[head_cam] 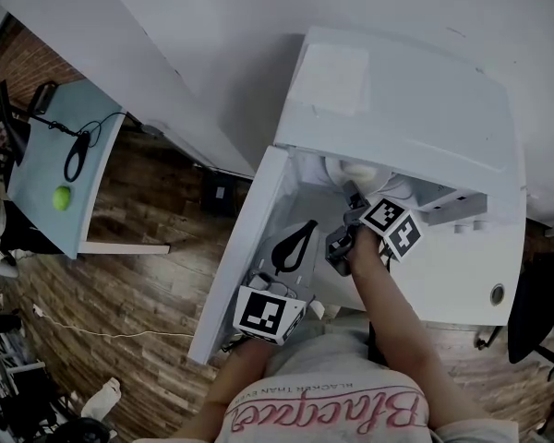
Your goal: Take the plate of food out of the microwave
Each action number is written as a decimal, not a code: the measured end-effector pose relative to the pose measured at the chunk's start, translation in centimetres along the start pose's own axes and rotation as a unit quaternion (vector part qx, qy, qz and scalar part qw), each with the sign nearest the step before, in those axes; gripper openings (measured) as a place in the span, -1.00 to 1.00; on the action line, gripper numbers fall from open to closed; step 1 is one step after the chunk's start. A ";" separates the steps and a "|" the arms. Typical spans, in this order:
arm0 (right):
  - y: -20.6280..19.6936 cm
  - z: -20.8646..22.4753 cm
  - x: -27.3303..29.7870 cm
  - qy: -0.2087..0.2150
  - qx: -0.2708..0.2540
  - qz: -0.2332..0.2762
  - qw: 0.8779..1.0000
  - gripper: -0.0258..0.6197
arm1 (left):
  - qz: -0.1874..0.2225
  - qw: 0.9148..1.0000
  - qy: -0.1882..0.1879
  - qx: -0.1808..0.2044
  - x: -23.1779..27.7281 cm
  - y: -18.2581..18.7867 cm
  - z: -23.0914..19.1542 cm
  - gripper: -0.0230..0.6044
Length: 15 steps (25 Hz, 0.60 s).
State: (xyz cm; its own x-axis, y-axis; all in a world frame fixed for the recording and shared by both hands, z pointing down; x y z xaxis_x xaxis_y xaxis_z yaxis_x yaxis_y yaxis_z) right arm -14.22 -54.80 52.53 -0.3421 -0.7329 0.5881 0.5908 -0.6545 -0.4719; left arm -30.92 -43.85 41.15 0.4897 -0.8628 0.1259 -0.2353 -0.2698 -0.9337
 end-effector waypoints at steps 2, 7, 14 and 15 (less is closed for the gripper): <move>0.1 0.6 -0.5 0.000 0.003 0.005 1.000 -0.06 | -0.001 1.000 0.001 0.002 0.0 -0.1 0.0 -0.90; 0.4 2.6 -2.0 0.006 0.019 0.019 1.000 -0.06 | 0.002 1.000 -0.007 0.000 0.3 -0.3 0.2 -0.90; 2.2 4.6 -3.3 0.041 0.047 0.024 0.998 -0.37 | -0.001 1.000 -0.020 0.003 0.6 -0.8 1.0 -0.90; 2.5 4.7 -3.3 0.055 0.050 0.019 0.997 -0.48 | -0.002 1.000 -0.021 0.003 0.7 -0.9 1.1 -0.90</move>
State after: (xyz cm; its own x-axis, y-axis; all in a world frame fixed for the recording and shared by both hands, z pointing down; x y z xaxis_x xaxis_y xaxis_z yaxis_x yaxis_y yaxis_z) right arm -8.16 -53.19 52.48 -0.3927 -0.7770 0.4921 0.6728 -0.6075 -0.4223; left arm -29.45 -43.70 41.66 0.5254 -0.8431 0.1148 -0.2285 -0.2698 -0.9354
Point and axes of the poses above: the fingertips, and each gripper's own axes: x forward along the fingers, z to its right, y out of its top, the point moved 9 cm from there along -x, backward along the fingers, and after that the axes turned 14 degrees about -x, right-handed, at the moved point
